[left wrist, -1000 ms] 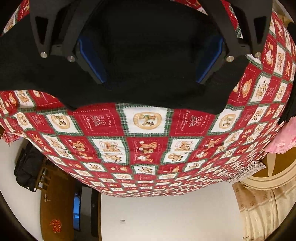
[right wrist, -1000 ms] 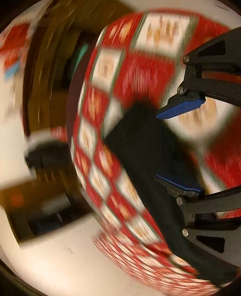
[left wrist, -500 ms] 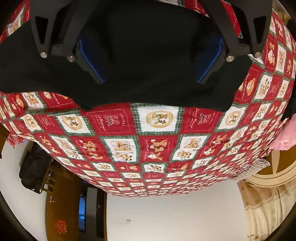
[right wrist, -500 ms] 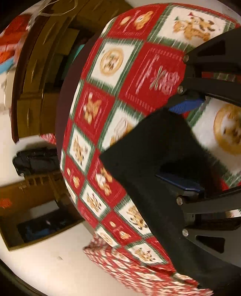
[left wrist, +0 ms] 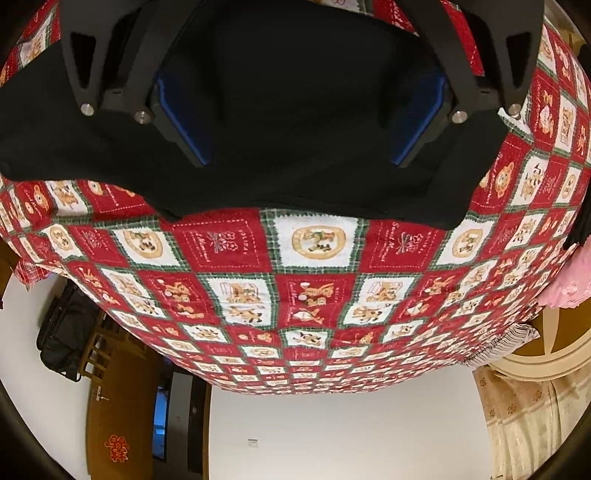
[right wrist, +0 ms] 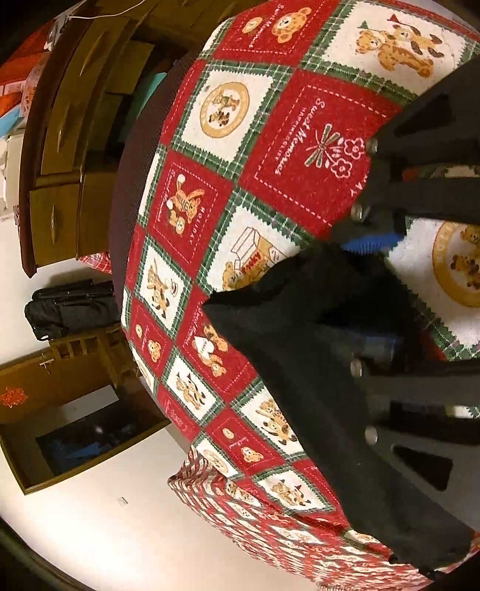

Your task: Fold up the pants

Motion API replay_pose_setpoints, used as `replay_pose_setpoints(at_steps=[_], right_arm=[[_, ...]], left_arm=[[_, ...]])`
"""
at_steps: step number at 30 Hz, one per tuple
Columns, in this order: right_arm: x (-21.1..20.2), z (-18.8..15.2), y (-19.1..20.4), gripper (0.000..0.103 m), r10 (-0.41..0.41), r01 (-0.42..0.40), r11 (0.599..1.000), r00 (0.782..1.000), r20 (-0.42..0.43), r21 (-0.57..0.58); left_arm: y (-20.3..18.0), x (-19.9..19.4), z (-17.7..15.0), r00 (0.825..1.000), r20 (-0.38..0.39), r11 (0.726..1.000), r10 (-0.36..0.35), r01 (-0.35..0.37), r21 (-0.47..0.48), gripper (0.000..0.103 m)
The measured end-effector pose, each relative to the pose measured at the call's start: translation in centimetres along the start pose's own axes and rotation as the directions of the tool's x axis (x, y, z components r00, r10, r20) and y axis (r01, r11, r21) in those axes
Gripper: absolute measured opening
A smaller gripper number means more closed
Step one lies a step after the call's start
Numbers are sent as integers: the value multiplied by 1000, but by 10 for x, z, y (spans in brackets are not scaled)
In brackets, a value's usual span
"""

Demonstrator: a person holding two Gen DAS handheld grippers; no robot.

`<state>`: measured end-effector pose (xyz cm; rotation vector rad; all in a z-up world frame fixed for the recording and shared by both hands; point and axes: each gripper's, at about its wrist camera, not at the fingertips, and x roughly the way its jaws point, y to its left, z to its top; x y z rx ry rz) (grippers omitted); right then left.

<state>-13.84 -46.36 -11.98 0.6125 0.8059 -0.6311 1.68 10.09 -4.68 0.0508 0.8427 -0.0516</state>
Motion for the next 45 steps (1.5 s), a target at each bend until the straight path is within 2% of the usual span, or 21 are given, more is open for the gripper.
replay_pose_setpoints(at_steps=[3, 6, 11, 12, 13, 15, 19, 23, 26, 28, 31, 33, 36, 40, 43, 45], right_arm=[[-3, -2, -5, 55, -13, 13, 1000, 1000, -5, -1], [-6, -6, -10, 56, 15, -15, 1000, 1000, 6, 19], [0, -4, 10, 56, -8, 7, 997, 1000, -22, -77], [2, -4, 15, 52, -14, 12, 994, 1000, -26, -107], [3, -3, 20, 34, -16, 12, 991, 999, -29, -135], [5, -2, 22, 16, 33, -39, 991, 998, -47, -131], [3, -2, 22, 13, 40, -47, 990, 998, -54, -134], [-17, -1, 32, 12, 70, -70, 988, 998, -6, -138], [-43, -3, 63, 12, 159, -153, 970, 987, 18, -187], [-65, -7, 94, 12, 229, -216, 945, 973, 26, -245], [-94, -22, 146, 12, 339, -312, 882, 941, 16, -352], [-102, -37, 177, 12, 389, -361, 837, 921, -17, -412], [-98, -70, 230, 12, 455, -450, 749, 883, -116, -486], [-76, -129, 296, 12, 433, -466, 652, 876, -210, -599], [-64, -169, 327, 12, 398, -443, 579, 886, -236, -685], [-59, -189, 339, 12, 376, -414, 546, 898, -229, -728]], left_arm=[[0, -1, 0, 1000, 5, 1000, 3, -3, 8, 99], [3, 0, 1, 1000, 3, 1000, 6, -6, -3, 99], [3, 3, 0, 1000, -11, 1000, -3, 3, -14, 99], [3, 3, 0, 1000, -11, 1000, -6, 6, -12, 99], [2, 2, 0, 1000, -9, 1000, -9, 9, -9, 99], [1, 1, -1, 1000, -6, 1000, -13, 13, -7, 99], [2, 1, -2, 1000, -10, 1000, -11, 11, -16, 99], [6, 0, -2, 1000, -12, 999, -11, 11, -32, 99], [9, -1, 0, 1000, -5, 999, -6, 6, -40, 99], [10, -1, 0, 1000, -4, 999, -8, 8, -42, 99], [9, -1, 1, 1000, -7, 999, -14, 14, -36, 99], [7, -3, 1, 1000, -4, 999, -21, 21, -30, 99], [4, -4, -1, 999, 3, 999, -36, 36, -22, 99], [3, -4, -2, 999, 4, 999, -44, 44, -22, 99], [7, -5, -3, 999, 3, 998, -48, 48, -31, 99], [9, -6, -4, 999, 6, 999, -43, 43, -29, 99]])
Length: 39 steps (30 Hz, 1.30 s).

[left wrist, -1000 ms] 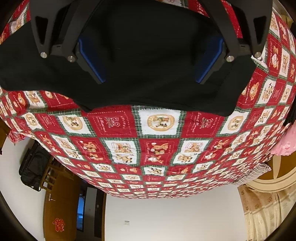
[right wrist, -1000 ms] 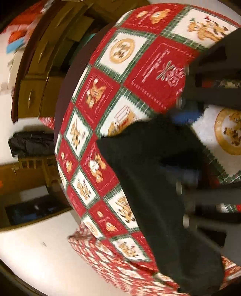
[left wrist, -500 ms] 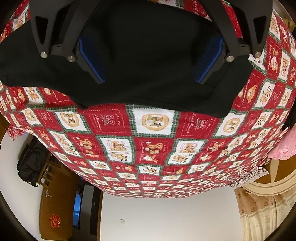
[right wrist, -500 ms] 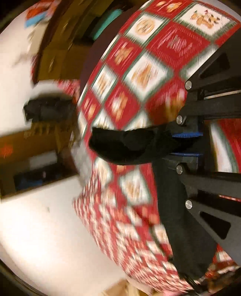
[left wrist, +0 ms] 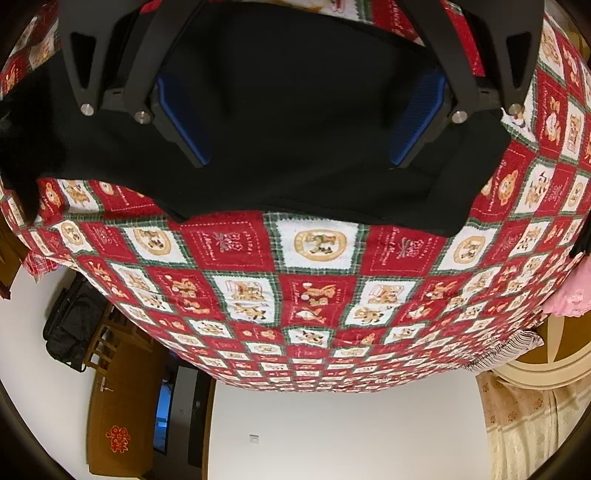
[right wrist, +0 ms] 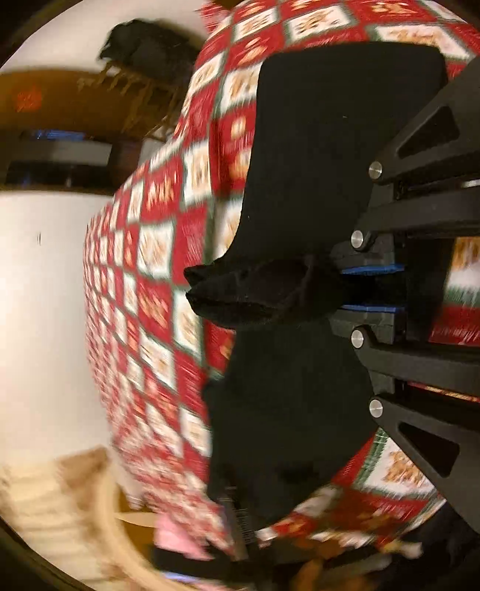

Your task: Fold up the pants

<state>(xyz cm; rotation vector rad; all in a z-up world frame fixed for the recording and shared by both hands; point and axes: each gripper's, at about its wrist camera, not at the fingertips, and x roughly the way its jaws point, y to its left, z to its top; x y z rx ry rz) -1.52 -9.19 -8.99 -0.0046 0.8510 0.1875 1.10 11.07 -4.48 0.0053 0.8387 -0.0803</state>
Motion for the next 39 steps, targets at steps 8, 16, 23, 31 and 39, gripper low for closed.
replay_pose_setpoints(at_steps=[8, 16, 23, 31, 39], right_arm=[[11, -11, 31, 22, -124, 125, 984, 992, 18, -130], [-40, -8, 40, 70, 271, -254, 953, 959, 88, -162], [-22, 11, -30, 6, 194, -201, 978, 975, 111, 57], [17, -9, 19, 7, 270, -270, 962, 963, 13, -40], [-2, -18, -7, 7, 459, -457, 888, 887, -46, 54]], left_arm=[[9, 9, -2, 1000, -15, 1000, 1, -1, -22, 99], [-5, 8, -4, 1000, -19, 999, -22, 23, 33, 99], [-18, 4, -3, 998, -18, 997, -59, 60, 58, 99], [-64, -4, 0, 988, -24, 977, -152, 154, 145, 99], [-92, -6, -1, 975, -45, 961, -218, 223, 163, 99]])
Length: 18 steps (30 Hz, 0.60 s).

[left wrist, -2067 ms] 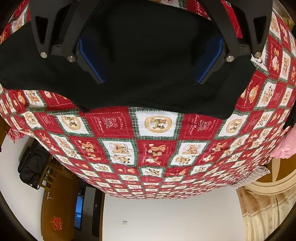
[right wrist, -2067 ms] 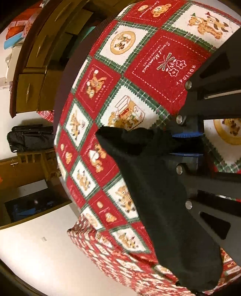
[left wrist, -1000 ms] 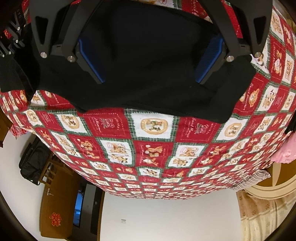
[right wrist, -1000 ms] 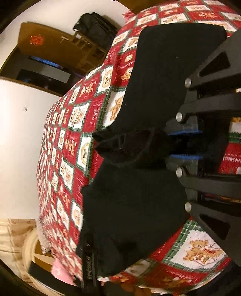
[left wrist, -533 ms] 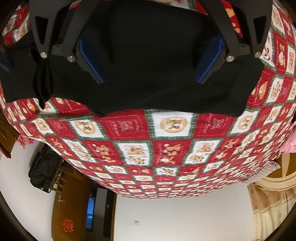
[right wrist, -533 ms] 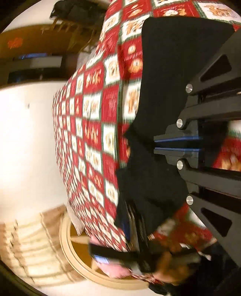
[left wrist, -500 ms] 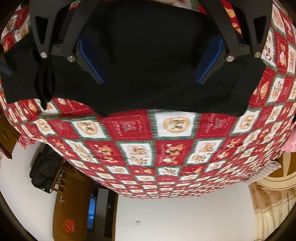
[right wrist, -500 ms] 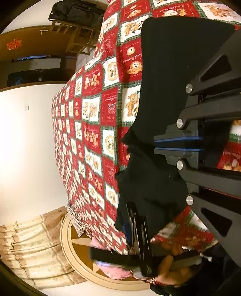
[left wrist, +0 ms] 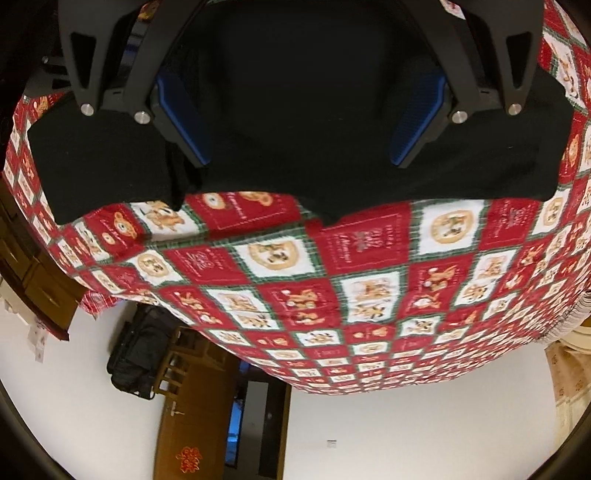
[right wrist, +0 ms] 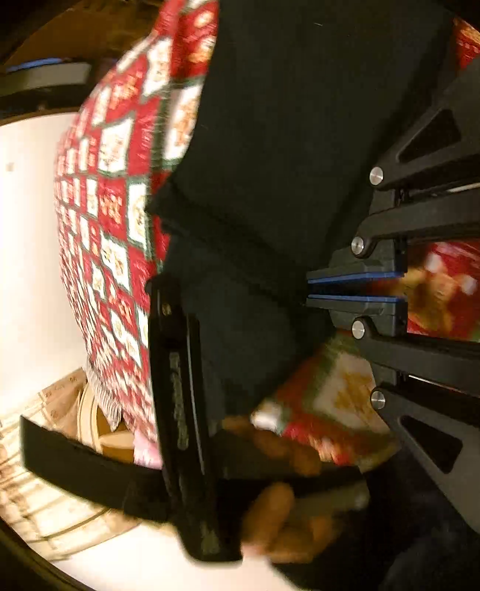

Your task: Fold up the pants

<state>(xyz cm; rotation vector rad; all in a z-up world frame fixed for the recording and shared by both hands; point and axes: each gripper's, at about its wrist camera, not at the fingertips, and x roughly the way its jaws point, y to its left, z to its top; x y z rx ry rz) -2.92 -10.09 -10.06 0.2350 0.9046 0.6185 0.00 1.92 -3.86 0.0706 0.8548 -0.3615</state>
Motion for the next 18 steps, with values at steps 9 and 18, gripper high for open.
replay_pose_setpoints(at_steps=[9, 18], right_arm=[[-107, 26, -91, 7, -418, 376, 902, 884, 210, 212], [-69, 28, -144, 7, -507, 469, 838, 858, 81, 280]], left_arm=[[-42, -8, 9, 999, 37, 996, -40, 36, 81, 99], [-68, 21, -19, 996, -80, 994, 48, -40, 98, 98]])
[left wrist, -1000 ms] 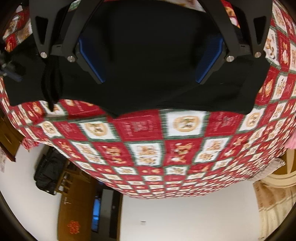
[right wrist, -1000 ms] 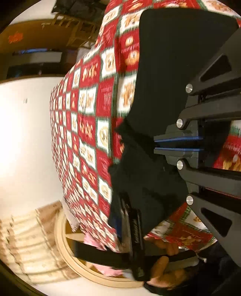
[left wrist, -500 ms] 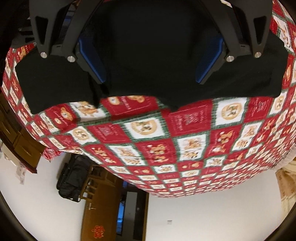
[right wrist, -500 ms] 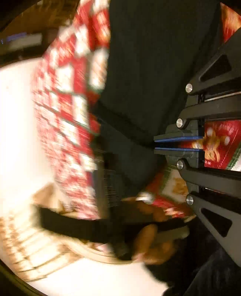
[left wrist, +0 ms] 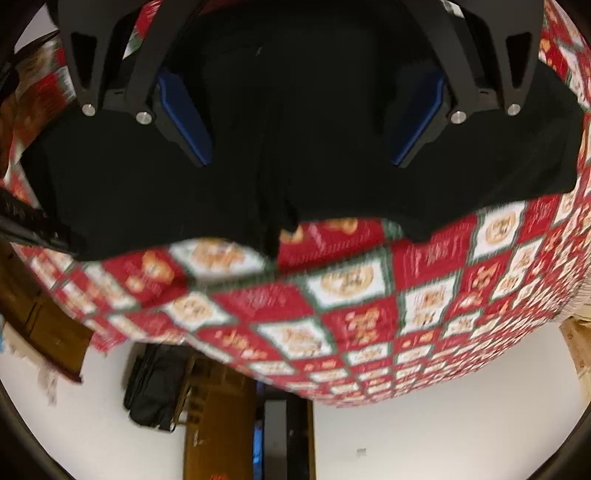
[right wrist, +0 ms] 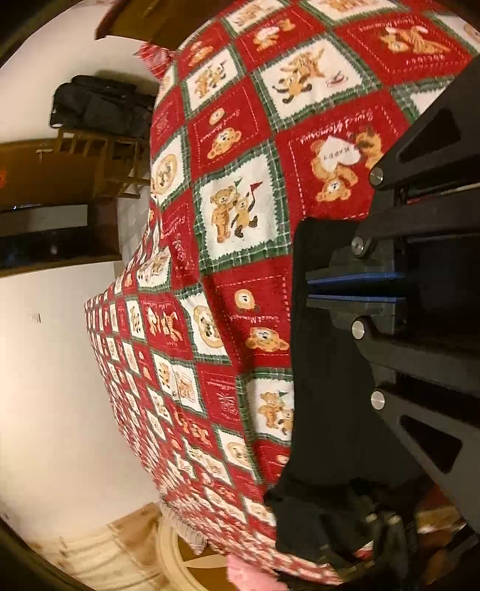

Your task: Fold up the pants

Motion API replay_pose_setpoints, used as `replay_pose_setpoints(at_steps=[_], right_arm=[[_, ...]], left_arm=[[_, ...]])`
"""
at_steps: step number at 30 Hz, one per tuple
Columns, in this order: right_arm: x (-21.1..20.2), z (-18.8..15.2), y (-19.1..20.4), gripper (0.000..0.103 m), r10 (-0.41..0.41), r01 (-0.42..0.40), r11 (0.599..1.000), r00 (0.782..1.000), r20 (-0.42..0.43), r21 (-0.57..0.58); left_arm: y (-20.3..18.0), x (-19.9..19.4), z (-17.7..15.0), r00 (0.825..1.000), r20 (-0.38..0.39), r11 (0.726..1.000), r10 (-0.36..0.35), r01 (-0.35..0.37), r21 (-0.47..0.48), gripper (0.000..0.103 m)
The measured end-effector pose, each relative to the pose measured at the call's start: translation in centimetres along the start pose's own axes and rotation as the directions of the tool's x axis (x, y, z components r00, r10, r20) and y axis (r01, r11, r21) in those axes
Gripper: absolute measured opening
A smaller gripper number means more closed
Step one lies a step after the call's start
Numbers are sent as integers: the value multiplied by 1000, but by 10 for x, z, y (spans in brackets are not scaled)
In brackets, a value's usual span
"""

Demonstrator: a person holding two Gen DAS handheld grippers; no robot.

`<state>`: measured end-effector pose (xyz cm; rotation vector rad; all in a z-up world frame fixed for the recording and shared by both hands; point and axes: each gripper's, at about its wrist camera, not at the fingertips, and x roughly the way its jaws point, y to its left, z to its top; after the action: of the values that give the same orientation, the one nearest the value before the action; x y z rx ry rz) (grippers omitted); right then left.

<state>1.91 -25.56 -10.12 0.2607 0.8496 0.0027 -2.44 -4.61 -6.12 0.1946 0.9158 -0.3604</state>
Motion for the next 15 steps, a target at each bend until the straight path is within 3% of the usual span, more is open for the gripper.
replay_pose_setpoints(at_steps=[5, 8, 11, 15], right_arm=[[-22, -4, 2, 7, -15, 15, 1000, 999, 36, -5], [-47, -10, 40, 7, 54, -40, 991, 993, 103, -126], [-47, -25, 83, 7, 168, -154, 971, 984, 61, -184], [-20, -45, 129, 7, 215, -215, 942, 976, -29, -260]], left_arm=[[7, 6, -8, 999, -30, 998, -35, 33, -55, 99], [3, 2, -6, 1000, -22, 1000, -22, 22, -20, 99], [7, -5, -2, 1000, -5, 1000, 14, -14, 4, 99], [23, -18, 4, 998, 41, 999, 50, -50, -9, 99]])
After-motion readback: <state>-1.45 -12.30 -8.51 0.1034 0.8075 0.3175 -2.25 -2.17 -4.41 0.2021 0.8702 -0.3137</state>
